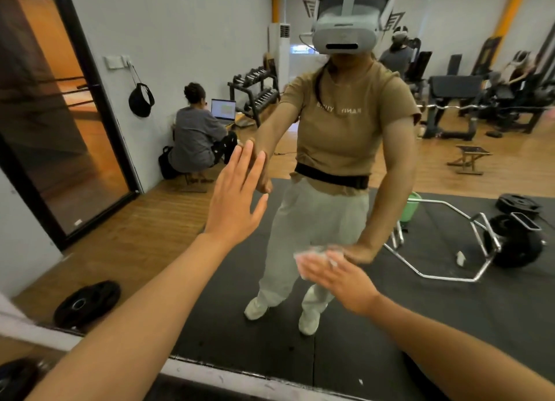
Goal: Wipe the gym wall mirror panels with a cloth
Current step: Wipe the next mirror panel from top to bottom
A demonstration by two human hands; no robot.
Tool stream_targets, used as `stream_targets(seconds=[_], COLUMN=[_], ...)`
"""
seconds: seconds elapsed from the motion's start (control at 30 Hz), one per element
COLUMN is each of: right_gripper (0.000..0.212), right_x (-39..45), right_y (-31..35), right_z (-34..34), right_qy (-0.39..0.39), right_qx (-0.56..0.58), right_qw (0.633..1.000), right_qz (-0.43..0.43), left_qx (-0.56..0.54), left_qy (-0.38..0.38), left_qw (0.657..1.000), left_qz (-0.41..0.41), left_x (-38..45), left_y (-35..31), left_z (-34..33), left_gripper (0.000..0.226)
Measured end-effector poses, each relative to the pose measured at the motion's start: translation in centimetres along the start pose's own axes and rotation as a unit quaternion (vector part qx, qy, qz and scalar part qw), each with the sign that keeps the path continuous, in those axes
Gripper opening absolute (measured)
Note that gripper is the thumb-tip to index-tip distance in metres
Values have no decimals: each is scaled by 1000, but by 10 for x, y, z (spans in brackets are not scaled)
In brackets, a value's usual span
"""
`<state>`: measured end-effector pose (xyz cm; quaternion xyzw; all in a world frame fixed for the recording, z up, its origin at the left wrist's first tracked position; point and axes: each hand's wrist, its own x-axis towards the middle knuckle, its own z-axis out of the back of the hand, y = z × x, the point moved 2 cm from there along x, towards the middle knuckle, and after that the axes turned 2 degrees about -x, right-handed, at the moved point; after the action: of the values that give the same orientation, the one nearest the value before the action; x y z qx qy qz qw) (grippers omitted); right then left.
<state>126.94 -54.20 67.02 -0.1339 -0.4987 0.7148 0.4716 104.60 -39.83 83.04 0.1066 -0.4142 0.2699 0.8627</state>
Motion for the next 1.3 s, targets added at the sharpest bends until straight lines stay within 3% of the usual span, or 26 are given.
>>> stream_targets(seconds=[0.03,0.1,0.2,0.27,0.37,0.43,0.57,0.63,0.67,0.77,0.8,0.87,0.93,1.0,1.07,1.2,1.3], right_gripper=[110,119,104,84,70,60,56,55,58,81,89,103,106,96,84,74,61], right_x=[-12,-20,3,38,89,115,142,141,137,109,97,80,79,89,109,148,167], right_y=[13,20,-4,-44,-117,-155,-161,-127,-103,-18,8,36,34,14,-23,-100,-115], right_z=[-6,-12,0,26,79,106,115,99,86,40,28,17,19,30,50,98,114], right_qy=[75,132,12,-85,-198,-253,-301,-286,-258,-117,-62,36,64,6,-71,-221,-268], right_qx=[8,7,-22,35,160,174,172,170,164,75,34,8,4,12,65,151,171], right_qw=[996,989,999,995,938,890,831,845,870,974,992,999,998,999,986,901,855], right_qz=[41,69,32,-50,-234,-338,-436,-420,-387,-181,-101,-18,-2,-41,-134,-342,-411], left_qx=[8,28,81,99,112,130,143,150,154,161,162,164,170,170,168,137,56], left_qy=[3,5,-3,-5,-2,-5,-12,-13,-14,-16,-19,-19,-24,-32,-33,-45,-98], left_qw=[1000,999,994,990,985,977,964,956,951,939,935,926,917,912,913,924,963], left_qz=[-7,-30,-74,-96,-134,-167,-226,-253,-267,-304,-316,-339,-361,-373,-371,-355,-243], left_x=[0,-1,0,1,2,3,10,12,13,17,19,23,27,27,28,28,7], left_y=[2,8,16,21,29,37,51,58,62,73,76,81,85,87,89,86,96], left_z=[1,3,7,9,12,15,22,23,24,27,28,30,32,31,29,32,37], left_gripper=[76,76,70,67,66,64,60,60,61,63,62,60,60,60,62,65,58])
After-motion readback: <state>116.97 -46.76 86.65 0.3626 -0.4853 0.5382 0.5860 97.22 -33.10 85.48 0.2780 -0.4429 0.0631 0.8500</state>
